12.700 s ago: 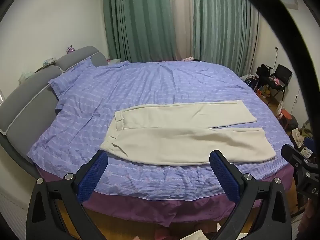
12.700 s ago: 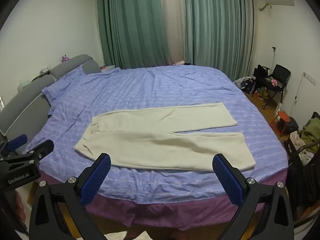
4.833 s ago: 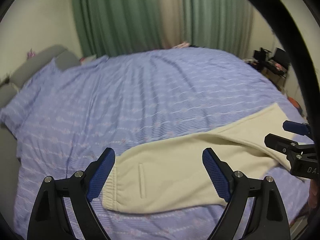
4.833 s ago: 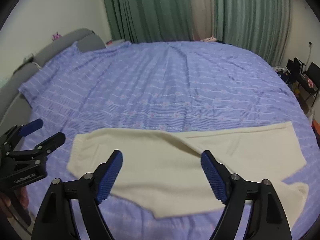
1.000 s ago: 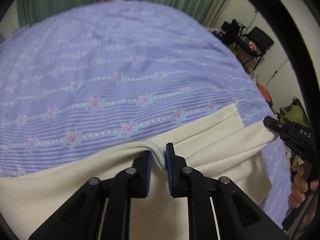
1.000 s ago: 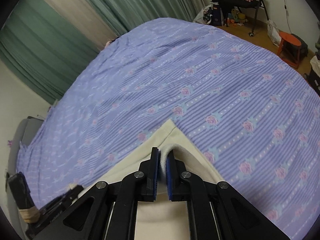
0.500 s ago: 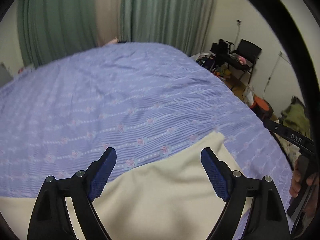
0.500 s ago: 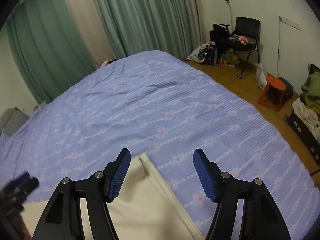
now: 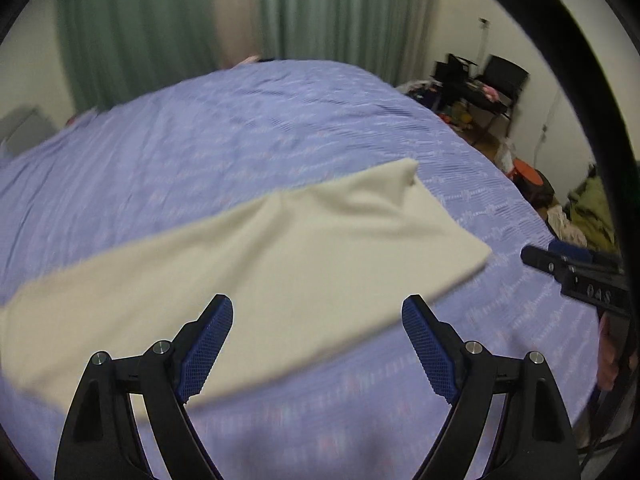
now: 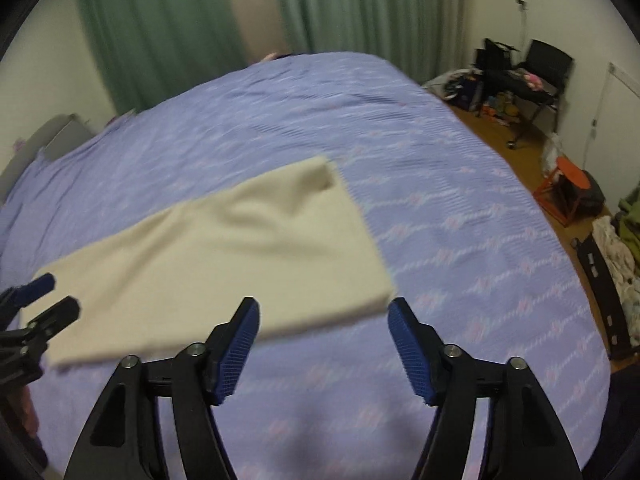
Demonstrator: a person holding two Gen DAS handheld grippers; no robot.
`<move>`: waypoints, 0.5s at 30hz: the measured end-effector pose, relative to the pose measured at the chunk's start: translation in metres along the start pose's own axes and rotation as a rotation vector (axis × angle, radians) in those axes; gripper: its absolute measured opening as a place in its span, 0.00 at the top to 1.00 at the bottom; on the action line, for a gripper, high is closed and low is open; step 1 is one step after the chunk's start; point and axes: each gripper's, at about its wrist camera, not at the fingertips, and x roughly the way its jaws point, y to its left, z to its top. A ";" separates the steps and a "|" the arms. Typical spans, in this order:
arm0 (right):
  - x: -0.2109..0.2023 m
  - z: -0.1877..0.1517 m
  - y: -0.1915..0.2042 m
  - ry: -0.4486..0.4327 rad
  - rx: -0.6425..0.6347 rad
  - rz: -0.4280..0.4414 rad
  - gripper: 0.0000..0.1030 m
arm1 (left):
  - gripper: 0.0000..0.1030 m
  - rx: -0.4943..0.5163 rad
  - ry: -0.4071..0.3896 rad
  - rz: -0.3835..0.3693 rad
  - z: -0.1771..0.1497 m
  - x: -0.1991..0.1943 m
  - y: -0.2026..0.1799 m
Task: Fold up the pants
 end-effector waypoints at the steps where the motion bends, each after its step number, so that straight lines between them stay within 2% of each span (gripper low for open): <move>1: -0.009 -0.005 0.007 0.005 -0.008 0.021 0.24 | 0.15 -0.037 0.008 0.015 -0.012 -0.020 0.007; 3: -0.032 -0.017 0.029 0.016 -0.037 0.077 0.24 | 0.14 -0.084 0.016 0.049 -0.027 -0.046 0.019; 7: -0.070 -0.033 0.082 0.038 -0.127 0.199 0.24 | 0.12 -0.219 0.032 0.133 -0.063 -0.108 0.066; 12: -0.113 -0.050 0.166 0.008 -0.265 0.305 0.24 | 0.12 -0.310 0.017 0.233 -0.103 -0.169 0.128; 15: -0.131 -0.062 0.221 0.005 -0.319 0.364 0.24 | 0.12 -0.346 -0.003 0.268 -0.125 -0.194 0.169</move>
